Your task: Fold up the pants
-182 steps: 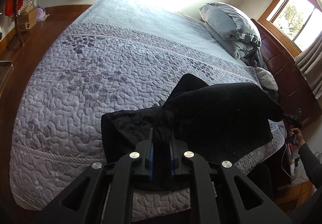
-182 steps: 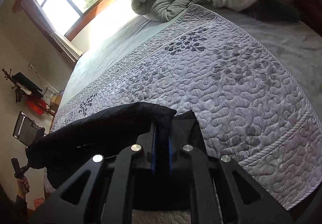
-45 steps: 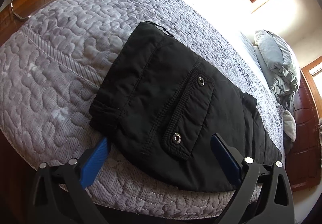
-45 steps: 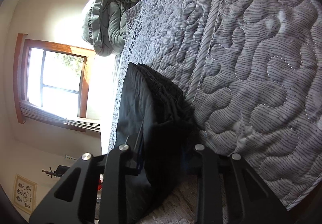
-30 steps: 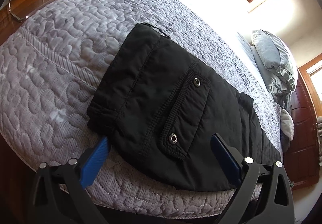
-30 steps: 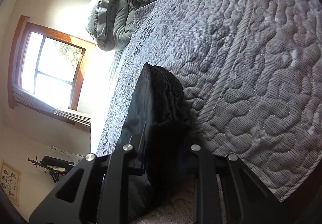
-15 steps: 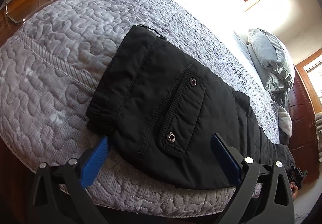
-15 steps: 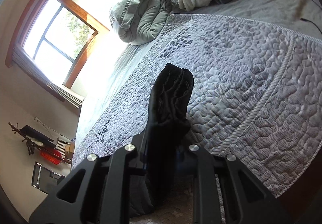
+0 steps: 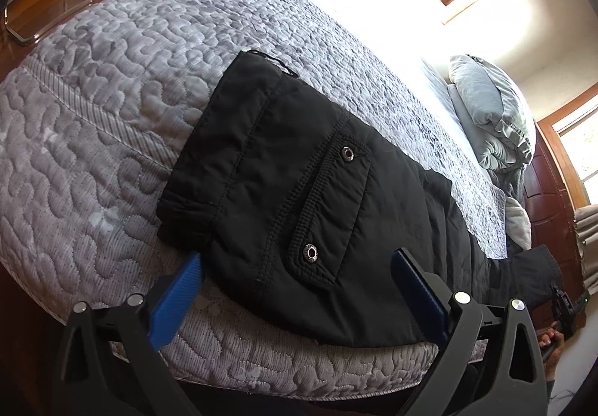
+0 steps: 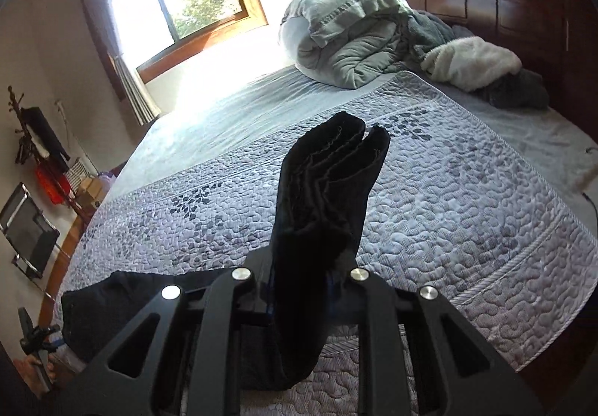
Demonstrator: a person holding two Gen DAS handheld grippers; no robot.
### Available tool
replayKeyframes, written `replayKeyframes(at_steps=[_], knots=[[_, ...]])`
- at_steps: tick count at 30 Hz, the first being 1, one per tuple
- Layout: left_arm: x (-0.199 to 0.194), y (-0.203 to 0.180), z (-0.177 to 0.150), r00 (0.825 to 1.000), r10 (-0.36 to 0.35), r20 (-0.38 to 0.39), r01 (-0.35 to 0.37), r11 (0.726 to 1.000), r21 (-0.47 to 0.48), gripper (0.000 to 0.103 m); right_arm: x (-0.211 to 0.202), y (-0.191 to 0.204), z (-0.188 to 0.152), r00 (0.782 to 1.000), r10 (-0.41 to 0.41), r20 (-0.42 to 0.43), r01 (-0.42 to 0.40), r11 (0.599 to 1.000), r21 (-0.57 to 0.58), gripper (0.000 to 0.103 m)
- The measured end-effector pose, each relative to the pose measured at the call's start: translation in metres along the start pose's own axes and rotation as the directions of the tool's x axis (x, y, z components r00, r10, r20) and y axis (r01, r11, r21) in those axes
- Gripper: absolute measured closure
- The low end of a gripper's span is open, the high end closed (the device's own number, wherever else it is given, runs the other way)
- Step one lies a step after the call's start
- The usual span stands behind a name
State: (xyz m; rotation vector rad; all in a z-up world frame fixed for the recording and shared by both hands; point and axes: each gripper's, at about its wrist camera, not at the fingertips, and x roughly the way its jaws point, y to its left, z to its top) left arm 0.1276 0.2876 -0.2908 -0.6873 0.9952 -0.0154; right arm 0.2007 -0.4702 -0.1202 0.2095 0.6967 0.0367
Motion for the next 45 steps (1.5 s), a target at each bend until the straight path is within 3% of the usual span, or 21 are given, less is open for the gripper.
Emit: replayKeyframes(at_steps=[4,11,15,22,26,30,37,41,45], knots=[[-0.002,0.0,-0.001,1.0,-0.014,-0.004,0.014,1.0,0.003,0.004,0.0,0.053,0.005,1.0,-0.01,-0.003,0.01,0.986,-0.165,0.086],[-0.004,-0.003,-0.007,0.999,-0.033,-0.016,0.033,0.999,0.017,0.004,0.016,0.141,-0.003,0.999,-0.034,-0.027,0.021,0.917,-0.398,0.086],[-0.005,-0.006,-0.009,0.999,-0.047,-0.025,0.048,0.999,0.022,0.004,0.03,0.184,-0.02,0.997,-0.053,-0.051,0.021,0.867,-0.499,0.086],[-0.003,-0.004,-0.011,0.997,-0.068,-0.041,0.069,0.997,0.024,0.004,0.051,0.244,-0.055,0.993,-0.066,-0.1,-0.004,0.816,-0.578,0.087],[-0.001,0.0,-0.012,0.995,-0.083,-0.049,0.084,0.996,0.018,0.004,0.057,0.282,-0.091,0.991,-0.114,-0.072,0.032,0.716,-0.697,0.087],[0.001,0.002,-0.014,0.994,-0.093,-0.058,0.094,0.996,0.014,0.004,0.073,0.31,-0.142,0.984,-0.173,-0.047,0.06,0.564,-0.824,0.087],[0.006,0.005,-0.012,0.992,-0.098,-0.081,0.1,0.995,0.012,0.004,0.101,0.327,-0.211,0.971,-0.239,-0.031,0.057,0.351,-0.935,0.087],[0.008,0.005,-0.015,0.991,-0.101,-0.09,0.102,0.995,0.016,0.004,0.106,0.327,-0.234,0.969,-0.244,-0.044,0.032,0.298,-0.954,0.087],[0.013,0.002,-0.016,0.99,-0.101,-0.1,0.104,0.994,0.02,0.004,0.117,0.324,-0.247,0.965,-0.244,-0.098,-0.017,0.316,-0.949,0.08]])
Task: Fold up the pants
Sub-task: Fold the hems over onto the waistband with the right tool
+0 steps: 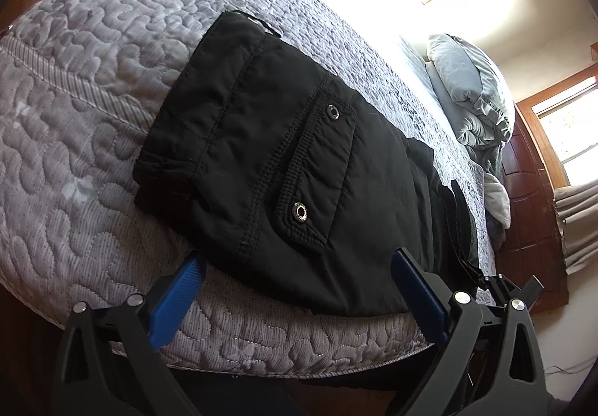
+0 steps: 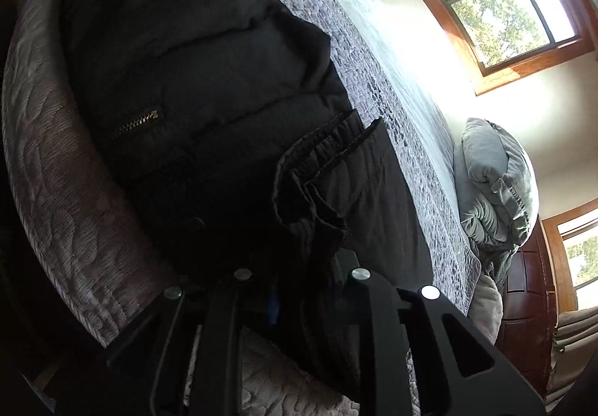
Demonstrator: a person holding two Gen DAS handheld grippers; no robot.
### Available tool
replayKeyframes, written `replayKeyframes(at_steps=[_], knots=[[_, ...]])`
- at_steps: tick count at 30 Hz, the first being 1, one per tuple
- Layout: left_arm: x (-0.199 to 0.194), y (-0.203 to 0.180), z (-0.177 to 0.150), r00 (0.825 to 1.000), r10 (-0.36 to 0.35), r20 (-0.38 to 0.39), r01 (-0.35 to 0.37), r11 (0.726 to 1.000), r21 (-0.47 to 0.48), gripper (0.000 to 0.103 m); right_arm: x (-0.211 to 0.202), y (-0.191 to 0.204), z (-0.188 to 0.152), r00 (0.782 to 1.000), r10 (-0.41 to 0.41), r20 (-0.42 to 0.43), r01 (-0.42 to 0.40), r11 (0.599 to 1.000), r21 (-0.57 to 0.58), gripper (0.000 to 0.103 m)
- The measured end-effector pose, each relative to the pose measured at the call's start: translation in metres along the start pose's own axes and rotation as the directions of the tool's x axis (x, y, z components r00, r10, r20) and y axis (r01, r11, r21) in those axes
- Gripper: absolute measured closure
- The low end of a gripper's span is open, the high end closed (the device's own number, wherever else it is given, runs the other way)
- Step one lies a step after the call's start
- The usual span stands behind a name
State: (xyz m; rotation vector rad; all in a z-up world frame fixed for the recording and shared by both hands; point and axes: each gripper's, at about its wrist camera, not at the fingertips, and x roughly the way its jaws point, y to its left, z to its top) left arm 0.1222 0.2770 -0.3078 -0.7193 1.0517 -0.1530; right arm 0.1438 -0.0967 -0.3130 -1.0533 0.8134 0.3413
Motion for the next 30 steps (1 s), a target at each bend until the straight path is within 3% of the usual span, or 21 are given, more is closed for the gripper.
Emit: replayKeyframes(at_steps=[4,7,11,13,15,17,20,24,30], knots=[[0.006,-0.005,0.001,1.0,0.003,-0.018,-0.003,1.0,0.004,0.004,-0.002,-0.005,0.0,0.996,0.09,0.017,-0.091,0.994,0.063,0.058],[0.008,-0.007,0.002,1.0,0.012,-0.024,-0.012,1.0,0.009,0.004,-0.023,-0.017,0.001,0.985,0.16,0.067,-0.167,0.979,0.113,0.049],[0.007,-0.006,0.001,1.0,0.005,-0.015,-0.005,1.0,-0.005,0.004,-0.054,-0.052,-0.003,0.921,0.348,0.175,-0.384,0.888,0.252,0.037],[0.008,-0.006,0.001,1.0,0.005,-0.008,-0.005,1.0,-0.019,0.004,-0.061,-0.074,-0.004,0.901,0.37,0.225,-0.427,0.844,0.323,0.037],[0.008,-0.003,0.0,1.0,0.008,-0.008,-0.008,0.999,-0.034,0.004,-0.058,-0.096,-0.005,0.908,0.339,0.246,-0.413,0.82,0.397,0.037],[0.008,-0.002,-0.002,1.0,0.009,-0.011,-0.01,0.999,-0.041,0.004,-0.04,-0.108,-0.004,0.939,0.287,0.188,-0.342,0.821,0.456,0.04],[0.01,-0.003,-0.004,1.0,0.017,-0.017,-0.018,0.999,-0.048,0.004,-0.005,-0.11,-0.003,0.962,0.258,0.09,-0.268,0.822,0.503,0.046],[0.012,-0.006,-0.006,1.0,0.025,-0.019,-0.026,0.998,-0.059,0.004,0.023,-0.087,-0.002,0.95,0.313,0.002,-0.276,0.834,0.478,0.052],[0.016,-0.01,-0.005,0.999,0.032,-0.019,-0.033,0.997,-0.063,0.004,0.025,-0.07,-0.006,0.936,0.351,-0.021,-0.31,0.852,0.421,0.055]])
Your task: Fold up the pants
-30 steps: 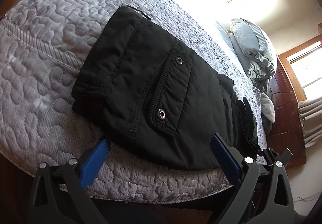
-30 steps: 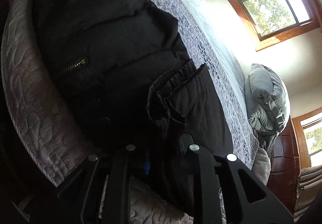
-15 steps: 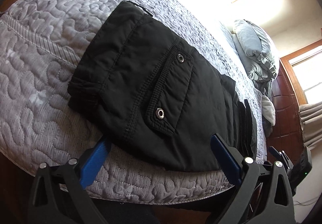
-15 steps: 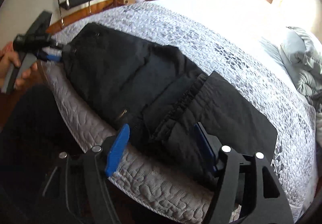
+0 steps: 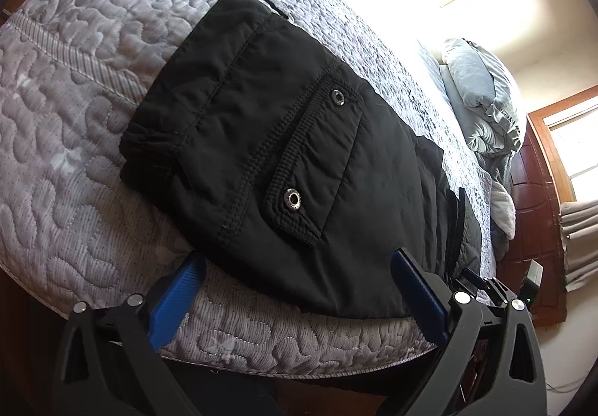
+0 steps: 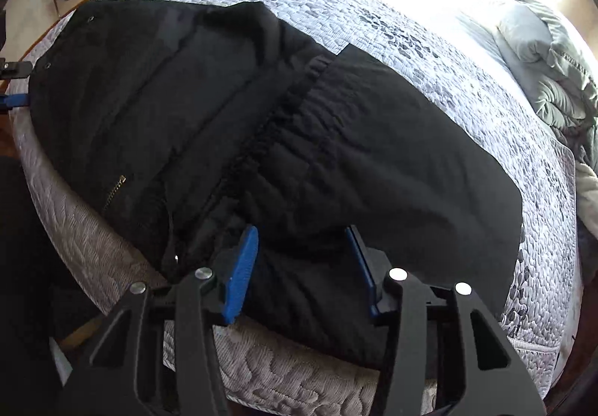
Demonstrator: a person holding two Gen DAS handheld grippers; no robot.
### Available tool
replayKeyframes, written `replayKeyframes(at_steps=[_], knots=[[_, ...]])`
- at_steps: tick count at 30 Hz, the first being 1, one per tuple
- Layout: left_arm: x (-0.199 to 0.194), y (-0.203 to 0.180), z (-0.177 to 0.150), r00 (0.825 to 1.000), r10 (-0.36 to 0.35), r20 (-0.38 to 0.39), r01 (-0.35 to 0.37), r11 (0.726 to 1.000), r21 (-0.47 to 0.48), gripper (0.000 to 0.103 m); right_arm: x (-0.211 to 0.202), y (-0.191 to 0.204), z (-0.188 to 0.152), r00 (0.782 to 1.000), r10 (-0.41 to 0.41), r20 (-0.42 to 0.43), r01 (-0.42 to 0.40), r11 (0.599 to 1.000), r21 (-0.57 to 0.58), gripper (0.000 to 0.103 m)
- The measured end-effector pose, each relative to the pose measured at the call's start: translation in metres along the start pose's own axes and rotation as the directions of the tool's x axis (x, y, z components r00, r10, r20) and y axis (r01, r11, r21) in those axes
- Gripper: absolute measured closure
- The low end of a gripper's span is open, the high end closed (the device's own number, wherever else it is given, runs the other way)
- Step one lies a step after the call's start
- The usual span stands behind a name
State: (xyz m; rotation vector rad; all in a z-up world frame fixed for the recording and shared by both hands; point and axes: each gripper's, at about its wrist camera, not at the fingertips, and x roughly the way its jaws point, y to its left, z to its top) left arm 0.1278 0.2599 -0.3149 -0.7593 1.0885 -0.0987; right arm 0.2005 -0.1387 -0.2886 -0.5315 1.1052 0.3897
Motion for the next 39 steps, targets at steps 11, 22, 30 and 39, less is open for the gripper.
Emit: replayKeyframes(at_steps=[11,22,30,39], knots=[[-0.001,-0.004,-0.001,0.999,0.017,0.032,-0.015,0.999,-0.049,0.004,-0.043,0.011,0.061,0.992,0.123,0.008,-0.119,0.974,-0.191,0.026],[-0.019,0.022,-0.003,0.988,0.033,0.15,-0.003,0.98,-0.197,0.004,-0.071,0.072,0.18,0.929,0.349,-0.125,-0.368,0.826,-0.428,0.018],[-0.015,0.021,0.005,0.983,0.097,0.155,-0.065,0.978,-0.196,0.004,-0.056,0.133,0.261,0.886,0.388,-0.254,-0.462,0.7,-0.544,0.014],[0.003,0.015,0.009,0.976,0.191,0.108,-0.165,0.964,-0.21,0.004,-0.004,0.182,0.326,0.821,0.402,-0.406,-0.571,0.595,-0.565,0.013]])
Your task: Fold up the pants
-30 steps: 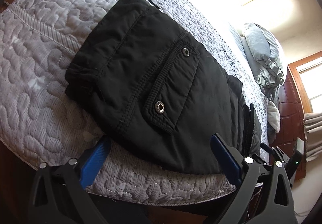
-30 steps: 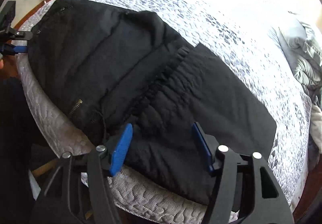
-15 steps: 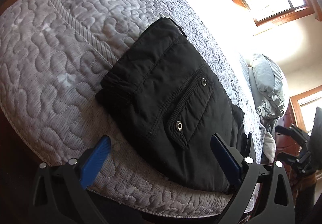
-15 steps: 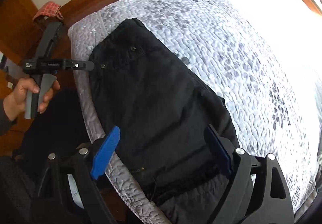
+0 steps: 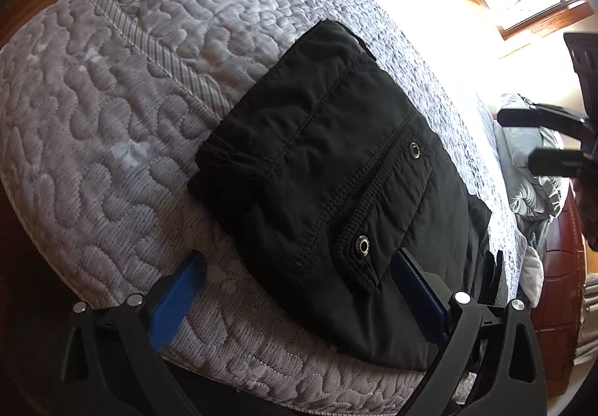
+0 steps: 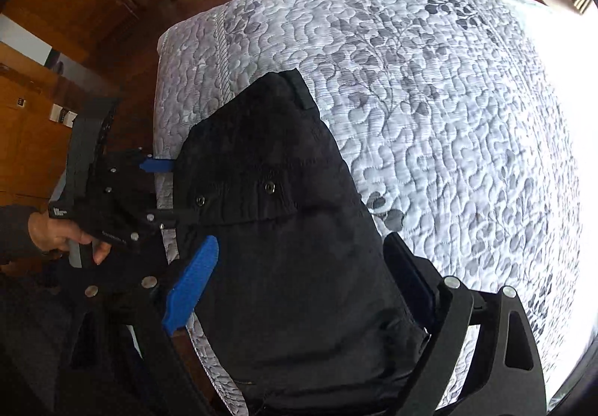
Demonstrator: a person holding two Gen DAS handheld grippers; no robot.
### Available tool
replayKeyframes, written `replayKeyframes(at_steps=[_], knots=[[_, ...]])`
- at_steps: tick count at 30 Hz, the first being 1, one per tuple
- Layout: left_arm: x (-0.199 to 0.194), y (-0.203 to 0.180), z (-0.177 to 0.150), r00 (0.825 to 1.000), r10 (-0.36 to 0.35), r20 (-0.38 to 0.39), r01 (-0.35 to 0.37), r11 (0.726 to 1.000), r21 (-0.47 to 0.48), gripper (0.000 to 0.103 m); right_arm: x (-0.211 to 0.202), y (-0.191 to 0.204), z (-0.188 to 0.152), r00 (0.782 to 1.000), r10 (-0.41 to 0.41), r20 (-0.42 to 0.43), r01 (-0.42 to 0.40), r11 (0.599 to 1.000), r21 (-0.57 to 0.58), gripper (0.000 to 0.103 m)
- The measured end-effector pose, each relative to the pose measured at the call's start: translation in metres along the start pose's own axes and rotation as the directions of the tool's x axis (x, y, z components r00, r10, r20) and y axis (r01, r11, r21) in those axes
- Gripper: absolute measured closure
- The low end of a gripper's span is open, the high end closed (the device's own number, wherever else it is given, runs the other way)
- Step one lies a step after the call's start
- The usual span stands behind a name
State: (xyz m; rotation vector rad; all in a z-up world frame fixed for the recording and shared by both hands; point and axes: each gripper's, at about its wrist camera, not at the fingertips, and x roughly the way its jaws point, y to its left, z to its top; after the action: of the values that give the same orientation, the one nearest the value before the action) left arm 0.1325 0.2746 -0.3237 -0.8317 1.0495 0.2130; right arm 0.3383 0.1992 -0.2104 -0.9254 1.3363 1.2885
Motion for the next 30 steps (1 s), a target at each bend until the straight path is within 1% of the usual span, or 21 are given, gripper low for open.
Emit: replayKeyframes(at_steps=[3,8,10,14,16,18,19,21,23,24,25,27,28,30], knots=[[0.003,-0.002,-0.001,1.0,0.013,0.002,-0.013,1.0,-0.004,0.004,0.021,-0.01,0.028,0.997,0.042,-0.068,-0.044,0.999,-0.03,0.012],[0.007,0.002,0.002,1.0,-0.002,-0.011,0.002,1.0,-0.024,0.004,0.054,-0.017,0.072,0.984,0.116,-0.134,-0.126,0.989,-0.074,0.012],[0.009,0.001,0.003,1.0,0.0,-0.018,-0.001,1.0,-0.024,0.004,0.066,-0.018,0.085,0.979,0.135,-0.154,-0.15,0.984,-0.091,0.012],[0.011,-0.003,0.004,0.999,0.023,-0.03,-0.023,1.0,-0.011,0.004,0.085,-0.019,0.105,0.97,0.15,-0.189,-0.174,0.978,-0.112,0.012],[0.012,-0.005,0.004,0.999,0.015,-0.028,-0.016,1.0,-0.02,0.004,0.09,-0.021,0.112,0.967,0.161,-0.197,-0.186,0.976,-0.112,0.012],[0.009,0.002,0.004,0.999,-0.024,-0.027,0.023,0.999,-0.043,0.004,0.09,-0.023,0.115,0.96,0.187,-0.207,-0.213,0.971,-0.108,0.012],[0.005,0.007,0.005,0.998,-0.061,-0.024,0.059,0.996,-0.069,0.004,0.09,-0.025,0.116,0.956,0.202,-0.214,-0.228,0.968,-0.103,0.012],[-0.003,0.024,0.005,0.985,-0.173,-0.002,0.171,0.972,-0.164,0.004,0.088,-0.028,0.118,0.951,0.22,-0.218,-0.245,0.965,-0.097,0.012],[-0.007,0.039,0.005,0.969,-0.245,0.014,0.241,0.94,-0.243,0.004,0.087,-0.032,0.119,0.948,0.225,-0.226,-0.251,0.963,-0.094,0.012],[-0.008,0.043,0.006,0.966,-0.259,0.026,0.257,0.931,-0.258,0.004,0.087,-0.033,0.12,0.946,0.23,-0.228,-0.256,0.962,-0.092,0.012],[-0.008,0.043,0.007,0.964,-0.265,0.029,0.263,0.93,-0.255,0.004,0.087,-0.034,0.12,0.945,0.235,-0.229,-0.261,0.961,-0.089,0.012],[-0.003,0.04,0.009,0.961,-0.275,0.016,0.27,0.929,-0.252,0.004,0.087,-0.036,0.119,0.944,0.237,-0.229,-0.262,0.961,-0.085,0.012],[0.0,0.04,0.01,0.959,-0.283,0.014,0.277,0.923,-0.267,0.004,0.087,-0.037,0.119,0.944,0.237,-0.23,-0.262,0.961,-0.083,0.012],[0.005,0.035,0.013,0.945,-0.325,0.018,0.317,0.906,-0.282,0.004,0.086,-0.037,0.118,0.94,0.245,-0.237,-0.271,0.959,-0.085,0.012]])
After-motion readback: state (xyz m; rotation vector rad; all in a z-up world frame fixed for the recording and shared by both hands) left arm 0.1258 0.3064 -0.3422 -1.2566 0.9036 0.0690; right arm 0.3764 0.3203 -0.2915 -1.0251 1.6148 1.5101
